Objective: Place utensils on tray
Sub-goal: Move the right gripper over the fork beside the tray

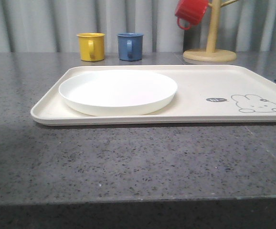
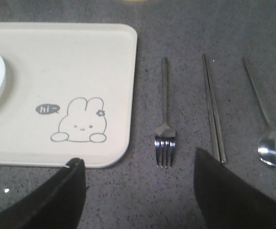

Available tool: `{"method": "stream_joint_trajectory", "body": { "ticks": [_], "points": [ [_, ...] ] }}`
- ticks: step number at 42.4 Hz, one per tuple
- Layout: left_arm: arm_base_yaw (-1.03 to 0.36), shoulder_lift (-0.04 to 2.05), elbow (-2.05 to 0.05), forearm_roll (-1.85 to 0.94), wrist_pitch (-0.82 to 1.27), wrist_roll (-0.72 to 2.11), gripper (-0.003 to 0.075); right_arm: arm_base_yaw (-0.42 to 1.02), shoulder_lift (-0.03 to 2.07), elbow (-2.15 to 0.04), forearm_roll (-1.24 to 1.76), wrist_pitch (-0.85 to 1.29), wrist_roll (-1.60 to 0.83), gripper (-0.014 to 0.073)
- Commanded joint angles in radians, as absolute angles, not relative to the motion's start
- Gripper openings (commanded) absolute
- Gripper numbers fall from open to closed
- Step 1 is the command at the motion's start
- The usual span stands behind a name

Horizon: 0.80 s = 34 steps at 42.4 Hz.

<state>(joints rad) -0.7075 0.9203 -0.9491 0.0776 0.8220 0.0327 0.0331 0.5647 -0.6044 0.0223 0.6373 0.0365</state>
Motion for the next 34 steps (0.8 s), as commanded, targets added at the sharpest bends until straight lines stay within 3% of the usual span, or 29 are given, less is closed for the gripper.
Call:
{"method": "stream_joint_trajectory", "body": {
  "ticks": [1, 14, 22, 34],
  "points": [
    [-0.714, 0.908, -0.974, 0.079, 0.754, 0.019, 0.0368, 0.031, 0.600, -0.652, -0.019, 0.622, 0.029, 0.0510],
    [-0.714, 0.908, -0.974, 0.079, 0.754, 0.019, 0.0368, 0.028, 0.853, -0.887, -0.051, 0.909, 0.029, 0.0510],
    [-0.714, 0.908, -0.974, 0.079, 0.754, 0.019, 0.0368, -0.052, 1.091, -1.082, -0.035, 1.059, 0.023, 0.0510],
    [-0.714, 0.908, -0.974, 0.079, 0.754, 0.019, 0.0368, -0.138, 1.384, -1.293, 0.187, 1.167, -0.184, 0.0510]
  ]
}}
